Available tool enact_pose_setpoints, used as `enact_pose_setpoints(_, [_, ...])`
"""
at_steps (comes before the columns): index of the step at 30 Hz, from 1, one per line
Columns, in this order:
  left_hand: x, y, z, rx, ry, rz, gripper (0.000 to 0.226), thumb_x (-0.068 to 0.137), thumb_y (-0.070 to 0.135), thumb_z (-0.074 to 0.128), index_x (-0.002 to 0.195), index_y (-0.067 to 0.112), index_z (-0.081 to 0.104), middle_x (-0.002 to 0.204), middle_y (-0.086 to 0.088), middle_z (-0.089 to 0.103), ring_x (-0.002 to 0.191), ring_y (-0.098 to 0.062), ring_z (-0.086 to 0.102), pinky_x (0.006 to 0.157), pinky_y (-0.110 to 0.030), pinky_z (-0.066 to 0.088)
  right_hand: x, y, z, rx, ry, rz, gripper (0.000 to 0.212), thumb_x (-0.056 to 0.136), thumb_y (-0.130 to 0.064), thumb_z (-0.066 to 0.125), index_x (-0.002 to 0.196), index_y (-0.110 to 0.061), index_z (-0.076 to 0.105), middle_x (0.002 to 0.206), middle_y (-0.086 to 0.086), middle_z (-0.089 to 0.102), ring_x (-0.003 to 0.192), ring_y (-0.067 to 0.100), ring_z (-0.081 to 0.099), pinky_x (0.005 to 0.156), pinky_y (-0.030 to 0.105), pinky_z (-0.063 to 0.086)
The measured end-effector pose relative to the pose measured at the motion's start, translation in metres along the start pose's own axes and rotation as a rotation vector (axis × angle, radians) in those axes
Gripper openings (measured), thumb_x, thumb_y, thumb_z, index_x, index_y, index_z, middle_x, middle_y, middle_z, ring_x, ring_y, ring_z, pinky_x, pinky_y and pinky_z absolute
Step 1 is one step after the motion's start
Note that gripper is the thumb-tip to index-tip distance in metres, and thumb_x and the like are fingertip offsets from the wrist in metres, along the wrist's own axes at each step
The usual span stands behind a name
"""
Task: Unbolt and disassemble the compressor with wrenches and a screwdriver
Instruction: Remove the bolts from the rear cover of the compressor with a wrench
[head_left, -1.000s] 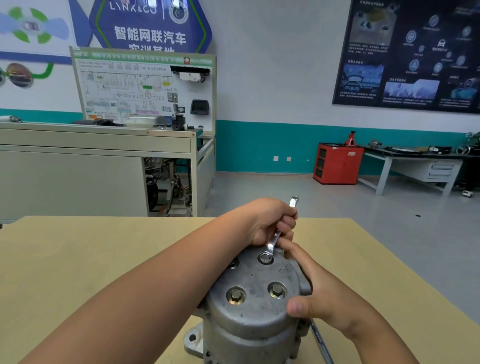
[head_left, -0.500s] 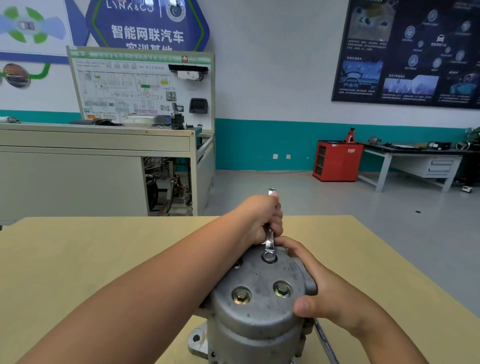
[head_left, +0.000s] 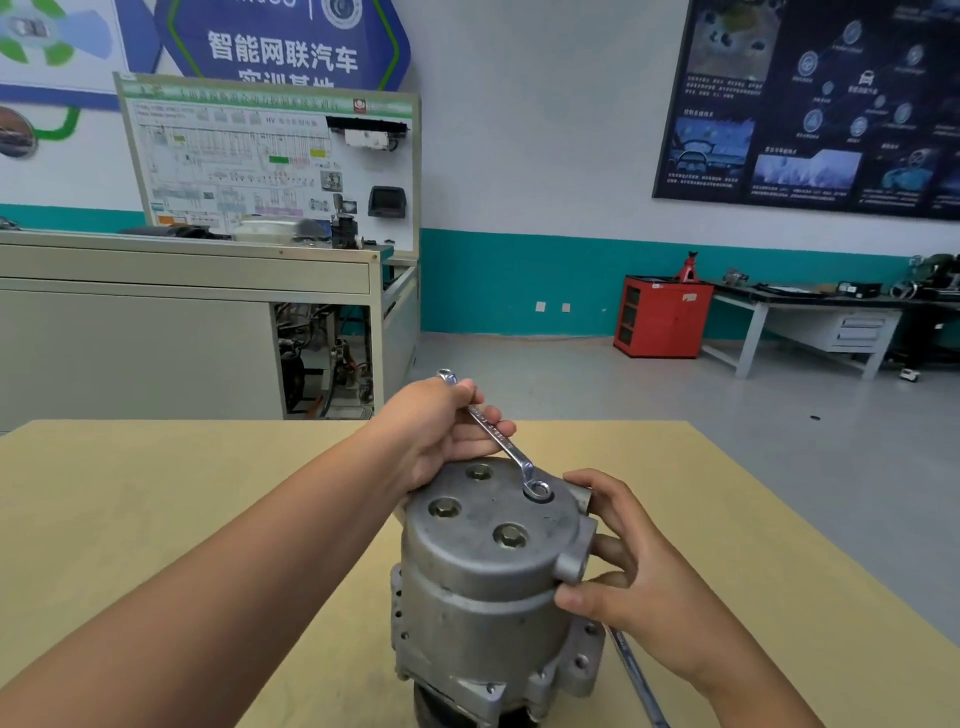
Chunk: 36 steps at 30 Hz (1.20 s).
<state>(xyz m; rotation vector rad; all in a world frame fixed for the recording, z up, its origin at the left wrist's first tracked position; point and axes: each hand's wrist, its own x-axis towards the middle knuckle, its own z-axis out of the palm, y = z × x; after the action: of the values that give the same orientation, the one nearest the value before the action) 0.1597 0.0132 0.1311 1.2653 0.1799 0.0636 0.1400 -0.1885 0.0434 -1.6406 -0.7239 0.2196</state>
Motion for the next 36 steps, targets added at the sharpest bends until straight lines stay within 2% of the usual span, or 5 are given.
enact_pose_setpoints(11, [-0.041, -0.02, -0.014, -0.266, 0.188, 0.262, 0.023, 0.102, 0.012, 0.038, 0.084, 0.005, 0.05, 0.058, -0.006, 0.064, 0.058, -0.019, 0.07, 0.051, -0.024, 0.056, -0.015, 0.016, 0.033, 0.088, 0.073, 0.0, 0.128, 0.035, -0.065, 0.087, 0.14, -0.053, 0.016, 0.139, -0.023, 0.047, 0.123, 0.0, 0.05, 0.093, 0.023, 0.049])
enact_pose_setpoints(14, [-0.05, -0.023, -0.013, -0.303, 0.2, 0.305, 0.022, 0.103, 0.013, 0.035, 0.087, 0.006, 0.05, 0.065, -0.009, 0.065, 0.062, -0.02, 0.071, 0.057, -0.026, 0.058, -0.018, 0.018, 0.034, 0.075, 0.083, -0.01, 0.116, 0.028, -0.069, 0.086, 0.131, -0.044, 0.036, 0.128, -0.022, 0.056, 0.121, 0.002, 0.052, 0.1, 0.033, 0.047])
enact_pose_setpoints(21, [-0.08, -0.037, -0.031, -0.239, 0.135, 0.436, 0.025, 0.102, 0.013, 0.036, 0.087, 0.004, 0.053, 0.083, -0.008, 0.074, 0.086, -0.02, 0.072, 0.076, -0.025, 0.058, -0.021, 0.007, 0.035, -0.042, 0.041, 0.021, 0.09, 0.044, -0.061, 0.083, 0.12, -0.052, 0.037, 0.114, -0.043, 0.053, 0.106, -0.017, 0.051, 0.079, 0.006, 0.044])
enact_pose_setpoints(27, [-0.106, -0.056, -0.049, 0.115, 0.081, 0.617, 0.027, 0.088, 0.03, 0.049, 0.087, 0.018, 0.073, 0.105, 0.003, 0.073, 0.102, -0.011, 0.067, 0.077, -0.015, 0.052, -0.018, 0.009, 0.038, -0.056, 0.054, 0.04, 0.084, 0.049, -0.053, 0.077, 0.122, -0.052, 0.036, 0.114, -0.043, 0.053, 0.111, -0.011, 0.052, 0.094, 0.038, 0.051])
enact_pose_setpoints(36, [-0.119, -0.065, -0.046, 1.095, -0.192, 1.301, 0.023, 0.09, 0.023, 0.055, 0.097, 0.012, 0.074, 0.116, -0.001, 0.068, 0.116, -0.014, 0.059, 0.097, -0.025, 0.047, -0.019, 0.015, 0.044, 0.018, 0.118, 0.013, 0.085, 0.05, -0.044, 0.083, 0.123, -0.045, 0.04, 0.123, -0.017, 0.06, 0.116, 0.006, 0.057, 0.095, 0.043, 0.051])
